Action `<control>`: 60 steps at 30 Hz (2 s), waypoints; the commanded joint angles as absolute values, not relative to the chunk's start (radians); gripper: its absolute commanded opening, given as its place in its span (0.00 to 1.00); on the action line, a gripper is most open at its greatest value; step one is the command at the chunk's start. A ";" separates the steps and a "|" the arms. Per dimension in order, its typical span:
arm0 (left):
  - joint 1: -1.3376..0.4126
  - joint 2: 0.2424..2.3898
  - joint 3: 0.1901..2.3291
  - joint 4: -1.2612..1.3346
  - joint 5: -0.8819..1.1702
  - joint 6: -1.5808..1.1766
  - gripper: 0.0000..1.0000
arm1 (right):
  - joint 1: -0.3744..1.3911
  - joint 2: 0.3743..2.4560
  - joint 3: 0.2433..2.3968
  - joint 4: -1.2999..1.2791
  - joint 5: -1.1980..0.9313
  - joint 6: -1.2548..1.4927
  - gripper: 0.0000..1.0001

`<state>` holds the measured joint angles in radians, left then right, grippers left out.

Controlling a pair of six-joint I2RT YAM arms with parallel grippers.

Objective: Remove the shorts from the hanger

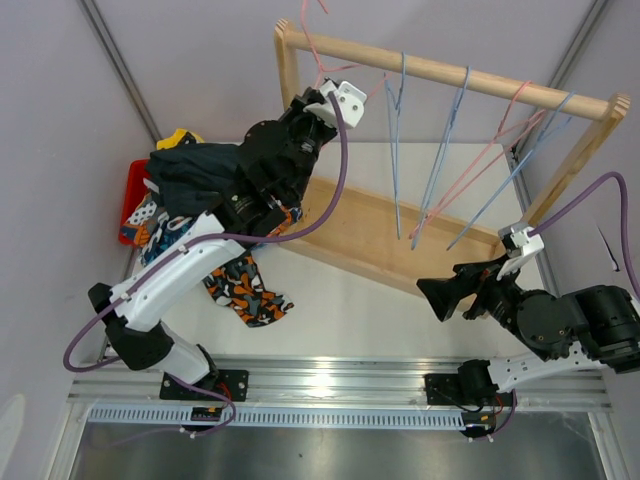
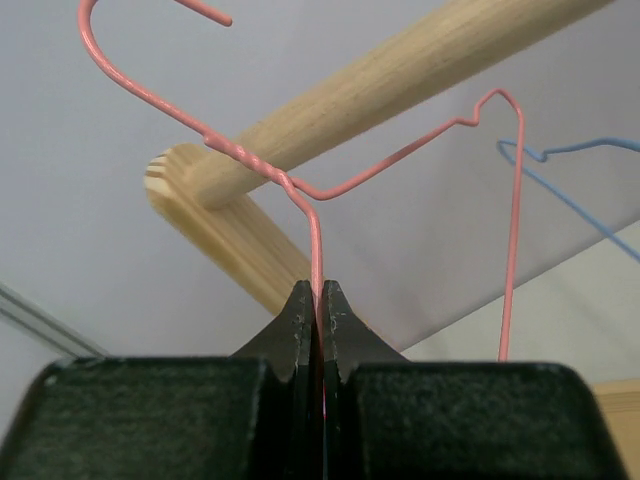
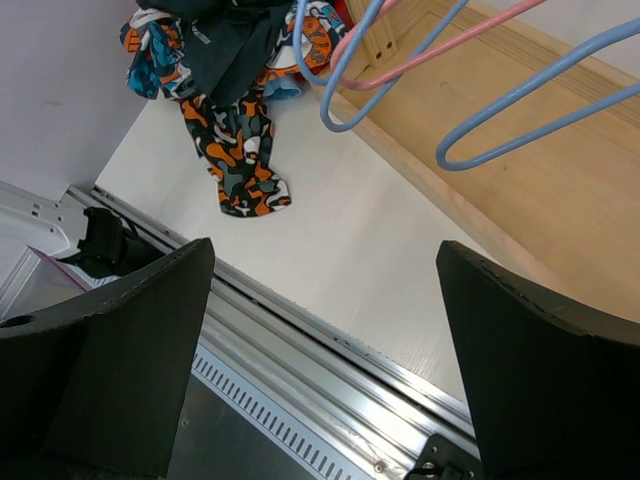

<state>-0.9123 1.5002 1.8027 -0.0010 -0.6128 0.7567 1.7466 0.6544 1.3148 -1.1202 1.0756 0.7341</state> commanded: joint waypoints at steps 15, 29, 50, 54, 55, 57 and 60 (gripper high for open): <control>-0.890 1.441 1.720 -0.160 -0.532 0.577 0.21 | 1.750 0.666 1.313 -1.138 1.085 0.813 0.99; -0.911 1.159 1.598 -0.287 -0.545 0.424 0.99 | 1.746 0.747 1.474 -1.155 1.059 0.703 0.99; -0.917 0.499 1.089 -0.428 -0.691 -0.043 0.99 | 1.675 0.830 1.723 -0.660 1.394 -0.256 0.99; -0.919 0.448 1.027 -0.463 -0.895 -0.043 0.99 | 1.674 0.778 1.658 -0.723 1.365 -0.113 1.00; -0.919 0.436 1.019 -0.469 -0.928 -0.046 0.99 | 1.674 0.729 1.623 -0.738 1.353 -0.085 0.99; -0.919 0.396 0.983 -0.483 -0.969 -0.055 0.99 | 1.671 0.680 1.580 -0.753 1.364 -0.042 0.99; -0.919 0.339 0.950 -0.476 -0.959 -0.049 0.99 | 1.667 0.608 1.531 -0.788 1.359 0.034 0.99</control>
